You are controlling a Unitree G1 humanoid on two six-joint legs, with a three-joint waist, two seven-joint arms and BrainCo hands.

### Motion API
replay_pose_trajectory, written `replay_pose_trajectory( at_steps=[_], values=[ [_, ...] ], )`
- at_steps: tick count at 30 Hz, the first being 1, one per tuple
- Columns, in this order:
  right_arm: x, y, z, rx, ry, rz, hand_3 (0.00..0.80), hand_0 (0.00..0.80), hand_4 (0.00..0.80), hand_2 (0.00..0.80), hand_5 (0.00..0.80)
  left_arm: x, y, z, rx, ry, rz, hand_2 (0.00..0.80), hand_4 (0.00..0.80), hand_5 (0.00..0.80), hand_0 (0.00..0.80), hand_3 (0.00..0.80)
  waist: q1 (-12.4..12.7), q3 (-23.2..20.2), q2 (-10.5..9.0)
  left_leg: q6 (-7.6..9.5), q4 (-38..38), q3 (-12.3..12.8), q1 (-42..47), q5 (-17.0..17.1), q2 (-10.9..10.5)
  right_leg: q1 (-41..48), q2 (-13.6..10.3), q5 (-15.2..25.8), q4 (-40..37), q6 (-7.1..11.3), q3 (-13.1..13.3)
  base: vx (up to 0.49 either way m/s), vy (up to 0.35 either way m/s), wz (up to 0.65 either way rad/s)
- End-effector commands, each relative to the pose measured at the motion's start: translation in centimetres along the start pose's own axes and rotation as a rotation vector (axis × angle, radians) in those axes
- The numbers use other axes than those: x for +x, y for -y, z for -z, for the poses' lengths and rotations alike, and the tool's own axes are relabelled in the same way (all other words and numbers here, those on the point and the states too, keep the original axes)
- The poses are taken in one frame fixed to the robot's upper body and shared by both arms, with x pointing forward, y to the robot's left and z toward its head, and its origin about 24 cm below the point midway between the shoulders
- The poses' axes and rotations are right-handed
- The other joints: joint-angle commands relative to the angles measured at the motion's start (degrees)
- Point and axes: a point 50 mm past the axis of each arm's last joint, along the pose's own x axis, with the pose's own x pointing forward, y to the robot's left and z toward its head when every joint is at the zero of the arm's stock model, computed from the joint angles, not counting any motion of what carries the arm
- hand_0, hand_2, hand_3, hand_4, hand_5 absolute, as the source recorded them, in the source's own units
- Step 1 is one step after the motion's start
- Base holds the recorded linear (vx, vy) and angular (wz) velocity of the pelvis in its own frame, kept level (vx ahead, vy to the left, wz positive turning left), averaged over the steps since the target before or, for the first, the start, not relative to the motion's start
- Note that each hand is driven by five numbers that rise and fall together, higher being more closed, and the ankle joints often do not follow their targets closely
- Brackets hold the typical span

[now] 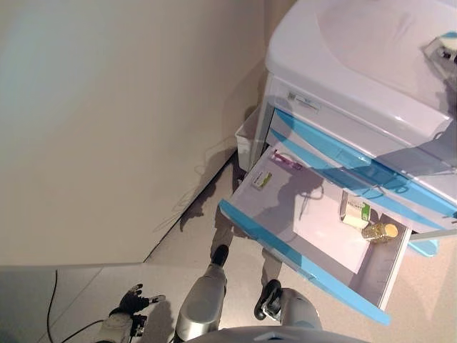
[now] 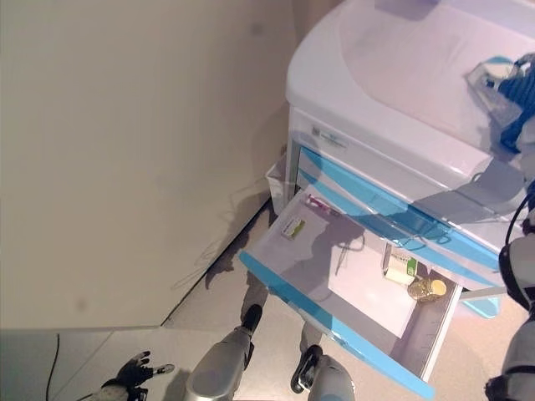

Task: Open the drawer and pick up the medicine

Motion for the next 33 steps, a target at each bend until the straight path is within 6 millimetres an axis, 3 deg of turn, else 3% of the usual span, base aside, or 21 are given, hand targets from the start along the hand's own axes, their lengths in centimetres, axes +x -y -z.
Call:
replay_pose_trajectory(
  at_steps=[1, 2, 3, 12, 14, 18, 21, 24, 27, 33],
  values=[
    [-0.2, -0.9, 0.1, -0.099, 0.030, -0.027, 0.800, 0.800, 0.800, 0.800, 0.800, 0.0, -0.4, 0.0, -0.012, 0.008, -0.023, 0.000, 0.000, 0.000, 0.000, 0.000, 0.95, -0.48, 0.46, -0.27, 0.80, -0.67, 1.23, -1.49, 0.80, 1.18, 0.43, 1.89, -0.13, 3.08, -0.18, -0.076, -0.133, -0.09],
    [-0.2, -1.0, -0.1, -0.097, 0.034, -0.027, 0.477, 0.477, 0.477, 0.477, 0.477, 0.0, 0.1, -0.1, -0.009, 0.011, -0.010, 0.000, 0.000, 0.000, 0.000, 0.000, 0.86, -0.08, 0.72, -0.39, 0.64, -0.94, 1.08, -1.19, 1.05, 0.56, 0.28, 1.27, 0.99, 2.89, -0.32, -0.049, -0.103, -0.04],
    [-0.2, -1.0, -0.2, -0.103, 0.035, -0.028, 0.000, 0.000, 0.000, 0.000, 0.000, 0.0, 0.3, -0.1, -0.010, 0.010, -0.005, 0.000, 0.000, 0.000, 0.000, 0.000, 0.85, -0.02, 0.74, -0.39, 0.53, -0.97, 1.16, -1.13, 1.11, 0.42, 0.21, 1.08, 1.26, 2.82, -0.31, -0.029, -0.077, -0.02],
    [0.0, -1.2, -2.9, -0.045, 0.130, -0.018, 0.000, 0.000, 0.000, 0.000, 0.000, -0.1, 0.9, 0.6, -0.028, -0.017, 0.001, 0.000, 0.000, 0.000, 0.000, 0.000, 0.22, -0.03, 0.51, -0.71, -2.58, -0.07, 3.82, -0.22, 2.26, 1.36, 0.80, 0.81, 0.70, 2.85, 0.35, 0.003, -0.049, -0.02],
    [-0.3, -0.1, -5.6, 0.038, 0.253, 0.029, 0.000, 0.000, 0.000, 0.000, 0.000, -0.2, 0.8, 0.8, -0.041, -0.020, -0.004, 0.000, 0.000, 0.000, 0.000, 0.000, -0.59, -1.04, 0.59, -0.70, -4.69, 0.89, 4.70, 1.44, 2.95, 1.44, 1.51, 2.82, -1.45, 2.79, 0.35, -0.027, 0.033, -0.24],
    [-0.8, 0.9, -7.1, 0.127, 0.340, 0.080, 0.000, 0.000, 0.000, 0.000, 0.000, -0.2, 0.6, 1.0, -0.049, -0.023, -0.013, 0.000, 0.000, 0.000, 0.000, 0.000, -1.38, -1.41, 0.38, -0.70, -5.20, 1.43, 5.38, 1.43, 3.18, 1.87, 1.91, 3.13, -2.37, 2.91, 1.17, 0.023, -0.003, -0.16],
    [-2.1, 3.7, -8.5, 0.423, 0.470, 0.222, 0.000, 0.000, 0.000, 0.000, 0.000, -0.2, 0.4, 1.2, -0.067, -0.031, -0.030, 0.000, 0.000, 0.000, 0.000, 0.000, -2.97, -2.62, 0.18, -0.79, -7.06, 2.80, 7.00, 1.58, 3.69, 3.10, 2.92, 3.81, -5.50, 3.00, 2.45, 0.028, -0.005, -0.14],
    [-2.5, 4.2, -8.1, 0.519, 0.478, 0.266, 0.000, 0.000, 0.000, 0.000, 0.000, -0.2, 0.4, 1.2, -0.059, -0.033, -0.031, 0.000, 0.000, 0.000, 0.000, 0.000, -3.29, -3.05, 0.02, -0.94, -7.63, 3.18, 7.47, 1.63, 3.77, 3.69, 3.20, 4.11, -6.61, 3.00, 2.58, 0.032, 0.000, -0.19],
    [-3.3, 5.4, -7.3, 0.767, 0.503, 0.355, 0.000, 0.000, 0.000, 0.000, 0.000, -0.1, 0.3, 1.2, -0.056, -0.037, -0.035, 0.000, 0.000, 0.000, 0.000, 0.000, -4.27, -4.90, -0.08, -1.08, -8.77, 4.26, 8.69, 1.68, 4.00, 5.56, 4.13, 5.73, -10.65, 3.27, 3.09, 0.050, 0.028, -0.08],
    [-4.3, 4.6, -5.6, 1.151, 0.493, 0.403, 0.000, 0.000, 0.000, 0.000, 0.000, -0.4, 0.3, 2.1, -0.058, -0.072, -0.034, 0.000, 0.000, 0.000, 0.000, 0.000, -5.50, -7.91, -0.57, -0.45, -8.84, 7.90, 12.52, -0.45, 3.74, 10.28, 5.49, 8.65, -17.71, 4.31, 6.69, 0.070, 0.061, -0.33]
  ],
)
